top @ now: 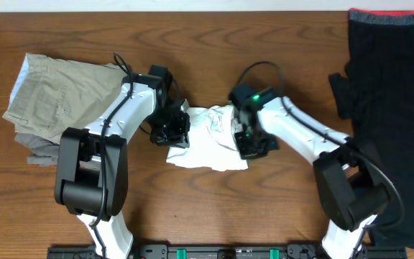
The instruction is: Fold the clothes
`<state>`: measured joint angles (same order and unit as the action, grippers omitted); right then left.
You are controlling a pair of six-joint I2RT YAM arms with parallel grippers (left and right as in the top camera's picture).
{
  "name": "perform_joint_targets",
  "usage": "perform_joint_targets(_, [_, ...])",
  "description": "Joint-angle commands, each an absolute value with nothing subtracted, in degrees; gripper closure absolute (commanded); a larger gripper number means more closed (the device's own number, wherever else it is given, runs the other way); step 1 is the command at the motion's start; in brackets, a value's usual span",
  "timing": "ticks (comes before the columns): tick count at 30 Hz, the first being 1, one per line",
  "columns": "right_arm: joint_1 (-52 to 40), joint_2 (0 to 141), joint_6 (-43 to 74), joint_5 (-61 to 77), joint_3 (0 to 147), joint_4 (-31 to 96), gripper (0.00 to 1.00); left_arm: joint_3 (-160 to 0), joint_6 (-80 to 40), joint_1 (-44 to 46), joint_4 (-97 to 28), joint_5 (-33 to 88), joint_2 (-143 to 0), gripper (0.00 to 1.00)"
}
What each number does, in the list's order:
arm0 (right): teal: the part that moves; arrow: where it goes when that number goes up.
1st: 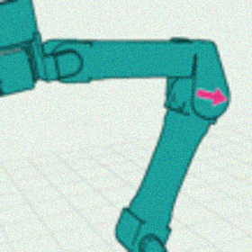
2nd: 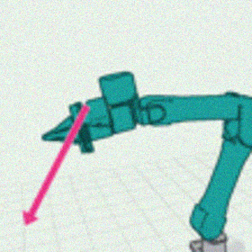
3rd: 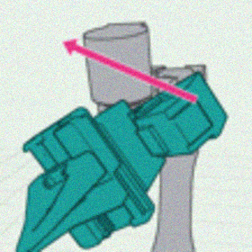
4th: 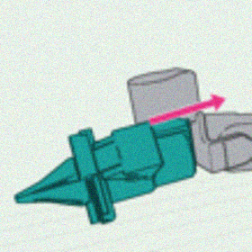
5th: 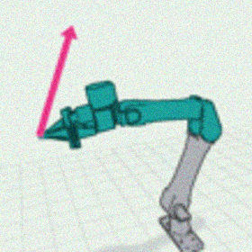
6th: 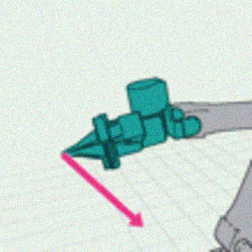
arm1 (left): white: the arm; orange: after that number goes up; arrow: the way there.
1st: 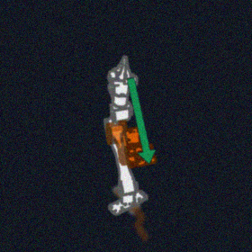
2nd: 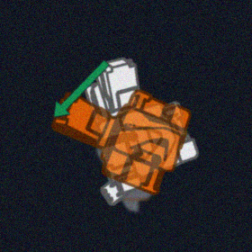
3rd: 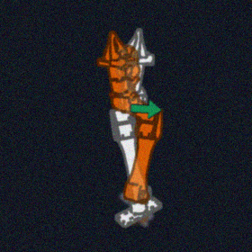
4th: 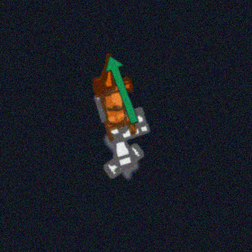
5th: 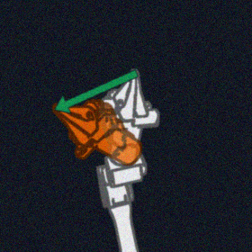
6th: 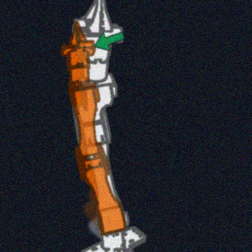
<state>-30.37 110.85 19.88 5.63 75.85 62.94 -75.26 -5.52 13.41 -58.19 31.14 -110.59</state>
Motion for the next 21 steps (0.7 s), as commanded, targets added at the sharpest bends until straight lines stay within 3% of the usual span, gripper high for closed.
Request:
perform_joint_targets(1, [-27.8,108.6,16.6,3.8,76.1,62.8,0.98,-75.2,-4.8,13.4,-58.3,31.0,-111.3,0.89])
perform_joint_targets(7, [-26.9,101.4,1.0,28.5,76.1,53.4,0.95,-75.2,-4.8,13.4,-58.3,31.0,-111.3,0.89])
perform_joint_targets(13, [-27.5,100.5,7.6,30.2,76.1,45.8,0.96,-75.2,-4.7,13.4,-61.1,31.1,-111.3,0.94])
perform_joint_targets(21, [-30.8,109.1,8.1,30.1,76.1,51.8,0.94,-75.2,-4.7,13.4,-63.8,31.0,-111.3,0.93])
